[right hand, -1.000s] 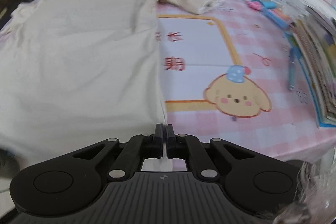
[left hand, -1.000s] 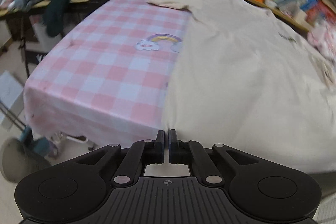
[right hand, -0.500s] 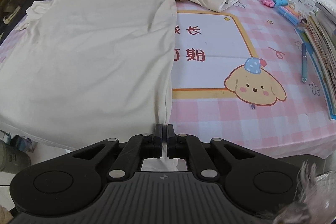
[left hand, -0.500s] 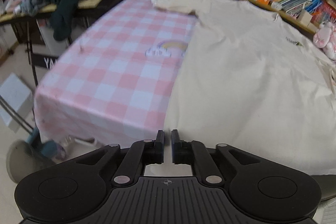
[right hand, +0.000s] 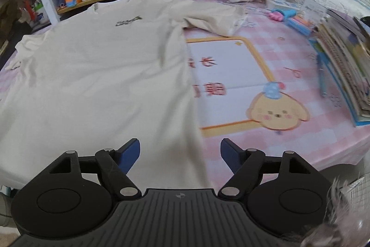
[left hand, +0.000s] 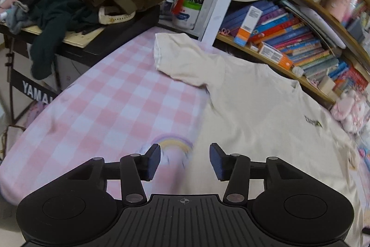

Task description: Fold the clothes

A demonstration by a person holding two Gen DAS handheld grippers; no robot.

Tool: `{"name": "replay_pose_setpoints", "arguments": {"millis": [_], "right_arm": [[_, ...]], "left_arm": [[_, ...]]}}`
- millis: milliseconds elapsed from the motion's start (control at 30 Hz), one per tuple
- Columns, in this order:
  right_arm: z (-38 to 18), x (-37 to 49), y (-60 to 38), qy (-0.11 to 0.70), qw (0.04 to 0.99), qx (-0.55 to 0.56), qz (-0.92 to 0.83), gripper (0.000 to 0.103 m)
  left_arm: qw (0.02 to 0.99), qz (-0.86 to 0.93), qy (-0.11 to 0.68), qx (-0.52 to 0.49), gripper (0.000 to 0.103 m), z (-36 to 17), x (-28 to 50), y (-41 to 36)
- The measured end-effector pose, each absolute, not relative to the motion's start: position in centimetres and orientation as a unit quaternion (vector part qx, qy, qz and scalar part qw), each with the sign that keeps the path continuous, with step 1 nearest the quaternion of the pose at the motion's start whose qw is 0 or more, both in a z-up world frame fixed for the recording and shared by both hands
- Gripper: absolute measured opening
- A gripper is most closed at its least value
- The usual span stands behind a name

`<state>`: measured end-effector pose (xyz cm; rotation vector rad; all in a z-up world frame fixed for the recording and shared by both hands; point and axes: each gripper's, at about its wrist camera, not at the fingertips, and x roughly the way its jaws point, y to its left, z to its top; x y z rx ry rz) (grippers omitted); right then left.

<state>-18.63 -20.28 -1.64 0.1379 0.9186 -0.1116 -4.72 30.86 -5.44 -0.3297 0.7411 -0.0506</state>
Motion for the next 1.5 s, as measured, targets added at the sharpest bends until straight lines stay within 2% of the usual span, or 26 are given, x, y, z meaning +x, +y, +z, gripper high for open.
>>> {"name": "replay_pose_setpoints", "arguments": {"millis": [333,533,567,600,667,767,833,933,967,1033,1067,1367,1400,1433,1467,1500], "right_arm": [[-3.2,-14.1,-9.8,0.464,0.884,-0.006,-0.059,0.075],[-4.0,-13.2,-7.8,0.492,0.867,-0.001,-0.079,0.074],[-4.1,-13.1,-7.7,0.495,0.865,0.003,-0.084,0.074],[-4.1,-12.9,-7.6,0.498,0.863,0.007,-0.089,0.074],[-4.2,-12.7,-7.5,0.504,0.858,0.016,-0.099,0.074],[-4.3,-12.3,-7.4,0.508,0.854,0.027,-0.111,0.074],[-4.3,-12.1,-7.5,0.509,0.852,0.034,-0.118,0.074],[-4.3,-11.8,-7.6,0.511,0.850,0.046,-0.122,0.074],[-4.3,-11.7,-7.6,0.512,0.849,0.045,-0.123,0.075],[-4.3,-11.6,-7.7,0.512,0.849,0.047,-0.124,0.075],[-4.3,-11.6,-7.7,0.511,0.849,0.050,-0.126,0.076],[-4.3,-12.1,-7.7,0.508,0.846,0.076,-0.144,0.076],[-4.3,-12.1,-7.7,0.508,0.846,0.077,-0.145,0.076],[-4.3,-12.2,-7.6,0.508,0.846,0.077,-0.147,0.076],[-4.3,-12.3,-7.6,0.507,0.845,0.078,-0.148,0.076],[-4.3,-12.3,-7.5,0.507,0.845,0.079,-0.150,0.076]], "left_arm": [[0.882,-0.022,0.383,-0.273,0.042,-7.9,9.1,36.1],[0.866,-0.004,0.380,-0.324,0.041,-9.3,14.1,37.5],[0.864,-0.002,0.379,-0.333,0.036,-9.4,14.5,37.7],[0.859,0.006,0.382,-0.341,0.006,-9.6,14.6,37.9],[0.845,0.020,0.390,-0.365,0.005,-9.7,14.2,38.4],[0.832,0.020,0.393,-0.391,0.005,-9.7,11.9,38.7],[0.829,-0.005,0.416,-0.373,0.011,-10.0,11.7,38.4],[0.844,-0.014,0.422,-0.332,0.013,-9.6,12.2,38.7],[0.849,-0.012,0.421,-0.320,0.016,-9.3,12.6,39.0],[0.860,-0.005,0.417,-0.296,0.035,-8.7,13.5,39.6],[0.868,0.001,0.409,-0.281,0.037,-8.6,14.1,39.8],[0.911,0.017,0.388,-0.137,0.039,-8.4,21.1,38.7],[0.914,0.013,0.385,-0.128,0.037,-8.5,21.5,38.5],[0.915,0.006,0.383,-0.126,0.022,-8.6,21.7,38.5],[0.916,0.004,0.381,-0.125,0.003,-8.7,21.8,38.6],[0.917,0.013,0.378,-0.125,0.000,-8.8,21.9,38.8]]}}
